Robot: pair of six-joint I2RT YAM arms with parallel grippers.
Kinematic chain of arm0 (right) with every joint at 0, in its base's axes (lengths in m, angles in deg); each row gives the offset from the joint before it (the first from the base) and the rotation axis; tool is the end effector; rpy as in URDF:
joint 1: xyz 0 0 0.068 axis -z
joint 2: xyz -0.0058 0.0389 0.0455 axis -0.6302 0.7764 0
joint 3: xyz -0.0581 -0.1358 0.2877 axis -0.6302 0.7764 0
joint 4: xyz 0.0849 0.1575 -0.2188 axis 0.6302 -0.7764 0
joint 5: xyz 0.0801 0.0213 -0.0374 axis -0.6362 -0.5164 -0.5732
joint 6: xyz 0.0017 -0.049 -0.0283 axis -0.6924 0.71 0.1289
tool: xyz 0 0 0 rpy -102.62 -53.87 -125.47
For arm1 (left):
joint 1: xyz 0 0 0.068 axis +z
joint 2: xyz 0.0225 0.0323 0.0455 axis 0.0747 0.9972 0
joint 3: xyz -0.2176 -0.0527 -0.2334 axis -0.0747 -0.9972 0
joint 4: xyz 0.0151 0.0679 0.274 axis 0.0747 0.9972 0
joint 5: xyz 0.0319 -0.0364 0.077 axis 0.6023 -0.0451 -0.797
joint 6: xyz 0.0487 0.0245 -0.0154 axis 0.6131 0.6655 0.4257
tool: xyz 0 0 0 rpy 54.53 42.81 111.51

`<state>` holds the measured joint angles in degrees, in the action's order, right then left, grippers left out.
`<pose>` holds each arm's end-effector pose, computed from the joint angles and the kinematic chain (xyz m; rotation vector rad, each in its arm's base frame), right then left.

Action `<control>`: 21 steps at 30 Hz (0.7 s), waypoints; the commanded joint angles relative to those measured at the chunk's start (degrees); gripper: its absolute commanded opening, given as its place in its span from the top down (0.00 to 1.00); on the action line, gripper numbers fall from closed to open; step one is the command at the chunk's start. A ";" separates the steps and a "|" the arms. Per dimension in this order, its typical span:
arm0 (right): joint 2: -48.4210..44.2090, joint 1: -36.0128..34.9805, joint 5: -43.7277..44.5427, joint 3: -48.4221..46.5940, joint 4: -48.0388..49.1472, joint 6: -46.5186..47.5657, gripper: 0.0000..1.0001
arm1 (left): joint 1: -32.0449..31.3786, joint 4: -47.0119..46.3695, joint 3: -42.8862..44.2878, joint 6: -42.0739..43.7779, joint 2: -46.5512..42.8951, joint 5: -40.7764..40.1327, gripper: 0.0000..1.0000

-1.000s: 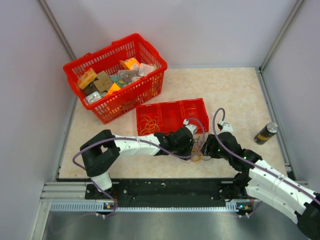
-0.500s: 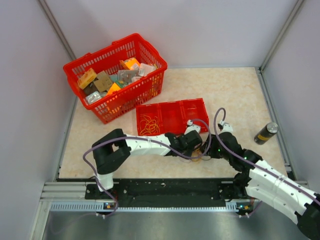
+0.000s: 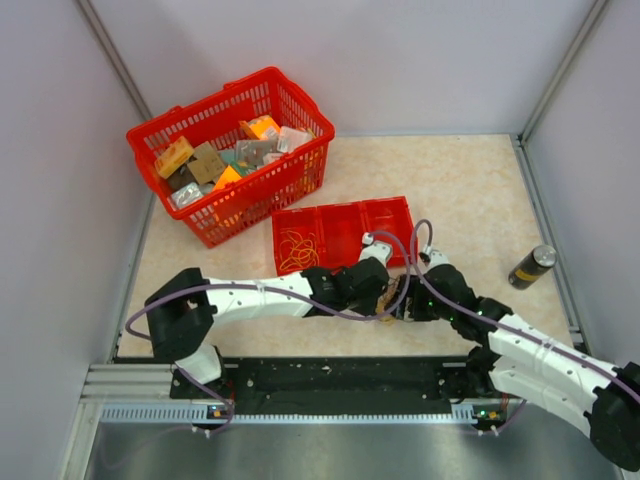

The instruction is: Untangle the cables

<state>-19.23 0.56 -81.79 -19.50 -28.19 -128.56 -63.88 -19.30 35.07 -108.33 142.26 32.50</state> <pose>0.1161 0.0929 0.1952 -0.0031 2.4503 0.6553 0.1478 -0.3456 0.2507 0.5404 2.4498 -0.5525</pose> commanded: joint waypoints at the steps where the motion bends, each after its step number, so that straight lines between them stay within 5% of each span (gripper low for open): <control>1: -0.30 -0.35 -7.06 3.30 13.04 -0.04 0.29 | -0.13 -5.88 -1.81 0.25 -3.42 3.45 1.00; 10: 2.52 -0.70 -0.93 6.12 20.71 -2.58 0.52 | -0.13 -7.47 -2.77 -0.37 -5.26 6.71 1.00; 18: 0.68 -0.70 13.39 5.77 11.93 -6.54 1.00 | -0.13 -4.66 -6.20 0.07 -14.21 1.01 1.00; 21: -3.09 -0.70 17.53 6.47 8.23 -8.04 1.00 | -0.13 -3.17 -8.22 0.95 -20.28 -3.64 1.00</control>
<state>-17.94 0.17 -72.94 -13.42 -15.89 -134.05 -63.90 -23.10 28.68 -108.44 130.11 35.23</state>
